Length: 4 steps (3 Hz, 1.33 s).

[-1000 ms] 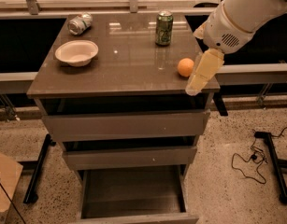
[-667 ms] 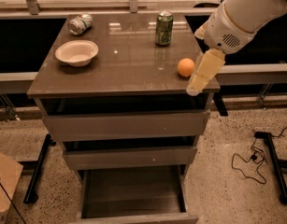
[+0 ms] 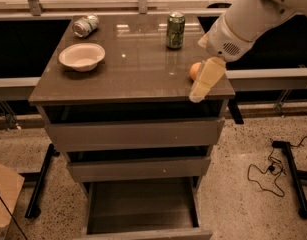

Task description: Place orange into bottom drawer

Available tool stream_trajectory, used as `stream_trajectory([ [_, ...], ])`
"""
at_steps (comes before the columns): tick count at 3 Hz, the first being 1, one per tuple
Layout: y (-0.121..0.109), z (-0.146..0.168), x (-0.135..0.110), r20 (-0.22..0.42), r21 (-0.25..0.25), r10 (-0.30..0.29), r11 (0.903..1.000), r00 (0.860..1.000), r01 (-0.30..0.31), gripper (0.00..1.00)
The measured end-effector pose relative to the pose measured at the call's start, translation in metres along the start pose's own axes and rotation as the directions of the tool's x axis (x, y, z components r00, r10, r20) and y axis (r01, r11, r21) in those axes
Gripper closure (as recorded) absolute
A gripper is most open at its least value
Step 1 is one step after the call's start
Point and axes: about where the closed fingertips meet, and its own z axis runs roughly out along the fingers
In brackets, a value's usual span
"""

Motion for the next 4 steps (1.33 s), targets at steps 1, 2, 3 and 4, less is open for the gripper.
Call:
stream_trajectory([
  [1, -0.02, 0.027, 0.012, 0.035, -0.01, 0.041, 0.9991, 0.999, -0.041, 0.0],
  [2, -0.049, 0.057, 0.037, 0.076, -0.008, 0.11, 0.9939, 0.991, -0.11, 0.0],
  [3, -0.068, 0.07, 0.053, 0.096, -0.009, 0.144, 0.9896, 0.985, -0.144, 0.0],
  [4, -0.083, 0.082, 0.064, 0.107, -0.003, 0.192, 0.9813, 0.976, -0.192, 0.17],
])
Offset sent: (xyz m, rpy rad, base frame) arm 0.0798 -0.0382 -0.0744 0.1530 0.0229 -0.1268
